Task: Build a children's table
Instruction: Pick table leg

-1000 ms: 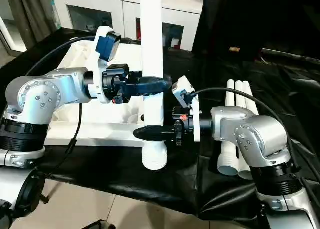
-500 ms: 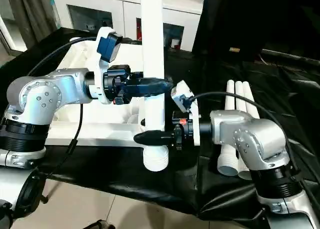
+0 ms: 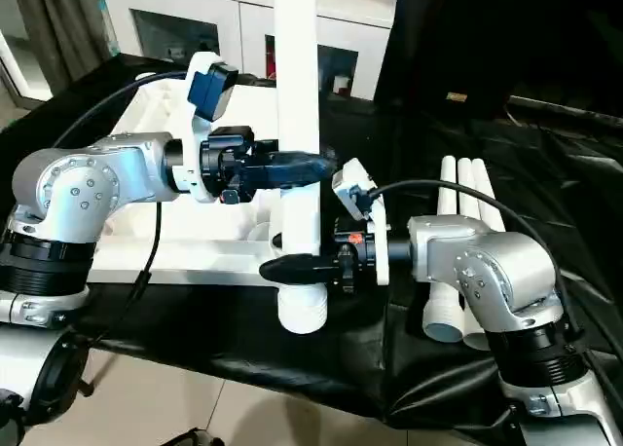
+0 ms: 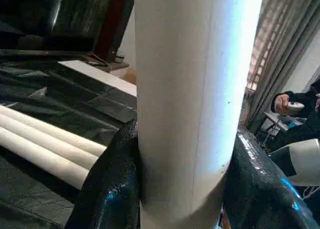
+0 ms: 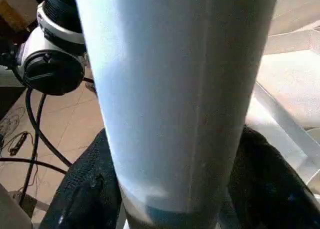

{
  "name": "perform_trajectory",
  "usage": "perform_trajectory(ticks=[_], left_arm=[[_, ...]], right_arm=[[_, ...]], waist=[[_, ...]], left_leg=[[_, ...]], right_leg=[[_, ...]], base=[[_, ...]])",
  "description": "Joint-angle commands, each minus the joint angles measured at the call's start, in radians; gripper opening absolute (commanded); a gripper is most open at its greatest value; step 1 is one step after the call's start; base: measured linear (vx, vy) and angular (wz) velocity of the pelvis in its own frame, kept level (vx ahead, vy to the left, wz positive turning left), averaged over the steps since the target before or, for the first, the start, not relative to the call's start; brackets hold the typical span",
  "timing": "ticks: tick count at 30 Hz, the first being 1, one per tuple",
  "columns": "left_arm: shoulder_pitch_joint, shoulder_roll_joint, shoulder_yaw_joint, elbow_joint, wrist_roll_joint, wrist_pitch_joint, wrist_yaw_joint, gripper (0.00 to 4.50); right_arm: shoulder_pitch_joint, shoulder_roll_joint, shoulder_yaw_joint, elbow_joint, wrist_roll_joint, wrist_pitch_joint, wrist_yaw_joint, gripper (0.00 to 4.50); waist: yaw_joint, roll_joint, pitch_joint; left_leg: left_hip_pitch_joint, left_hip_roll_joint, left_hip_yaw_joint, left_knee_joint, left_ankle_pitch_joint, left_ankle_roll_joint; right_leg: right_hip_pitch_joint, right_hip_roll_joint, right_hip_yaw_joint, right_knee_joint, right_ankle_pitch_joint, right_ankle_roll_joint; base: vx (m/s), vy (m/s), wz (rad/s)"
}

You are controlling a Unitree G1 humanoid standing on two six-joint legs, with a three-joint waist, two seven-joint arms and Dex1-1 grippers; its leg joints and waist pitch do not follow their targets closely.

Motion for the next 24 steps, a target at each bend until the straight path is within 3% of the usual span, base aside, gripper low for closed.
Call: perform_trajectory(ticks=[1,5,8,15,17,18,22,23,24], left_arm=[[-0.001,-0.009,-0.008,-0.024,-0.015,0.003,-0.013,1.82],[0.000,-0.006,-0.012,-0.026,-0.014,0.000,-0.021,1.82],[0.005,0.005,-0.028,-0.048,-0.013,-0.006,-0.045,2.52],[0.018,-0.029,0.035,-0.029,-0.058,-0.005,-0.020,3.19],[0.019,-0.031,0.039,-0.027,-0.058,-0.009,-0.018,3.33],[0.024,-0.061,0.074,-0.008,-0.046,-0.075,0.018,3.47],[0.018,-0.113,0.158,0.034,-0.081,-0.132,0.068,3.49],[0.003,-0.156,0.252,0.073,-0.157,-0.138,0.130,3.49],[-0.004,-0.178,0.298,0.087,-0.189,-0.148,0.163,3.49]], right_arm=[[0.007,-0.005,-0.005,-0.011,-0.005,0.002,-0.012,2.38],[0.012,-0.004,-0.008,-0.013,-0.002,-0.001,-0.017,2.00],[0.015,0.002,-0.014,-0.011,-0.002,-0.009,-0.029,1.94],[0.029,0.050,-0.077,0.001,0.008,-0.044,-0.099,1.91],[0.030,0.053,-0.081,0.002,0.009,-0.046,-0.102,1.91],[0.033,0.060,-0.098,0.001,0.015,-0.049,-0.116,1.91],[0.040,0.069,-0.115,0.001,0.018,-0.058,-0.136,1.91],[0.048,0.077,-0.130,0.002,0.017,-0.067,-0.158,1.91],[0.051,0.083,-0.137,0.003,0.013,-0.072,-0.171,1.91]], waist=[[0.001,-0.001,-0.075],[0.002,0.001,-0.076],[0.002,0.004,-0.076],[-0.001,0.014,-0.076],[0.000,0.011,-0.078],[0.001,0.019,-0.077],[0.004,0.012,-0.077],[0.003,0.014,-0.077],[0.003,0.013,-0.077]], left_leg=[[0.023,0.046,-0.013,-0.054,-0.036,0.016],[0.024,0.046,-0.013,-0.054,-0.038,0.014],[0.024,0.046,-0.014,-0.055,-0.043,0.010],[0.025,0.046,-0.015,-0.056,-0.055,-0.005],[0.026,0.046,-0.015,-0.055,-0.056,-0.005],[0.026,0.047,-0.016,-0.056,-0.059,-0.007],[0.023,0.045,-0.015,-0.056,-0.075,-0.009],[0.023,0.044,-0.016,-0.055,-0.080,-0.011],[0.023,0.044,-0.016,-0.055,-0.082,-0.009]], right_leg=[[0.053,-0.064,0.040,-0.061,0.097,-0.261],[0.053,-0.064,0.041,-0.061,0.102,-0.263],[0.053,-0.064,0.040,-0.062,0.101,-0.262],[0.052,-0.063,0.039,-0.062,0.119,-0.274],[0.055,-0.063,0.039,-0.061,0.123,-0.275],[0.053,-0.064,0.039,-0.062,0.127,-0.274],[0.059,-0.065,0.039,-0.065,0.125,-0.282],[0.058,-0.064,0.039,-0.065,0.125,-0.279],[0.059,-0.065,0.039,-0.066,0.122,-0.280]], base=[[0.000,0.000,0.00],[0.000,0.000,0.00],[0.000,0.000,0.00],[0.000,0.000,0.00],[0.000,0.000,0.00],[0.000,0.000,0.00],[0.000,0.000,0.00],[0.000,0.000,0.00],[0.000,0.000,0.00]])
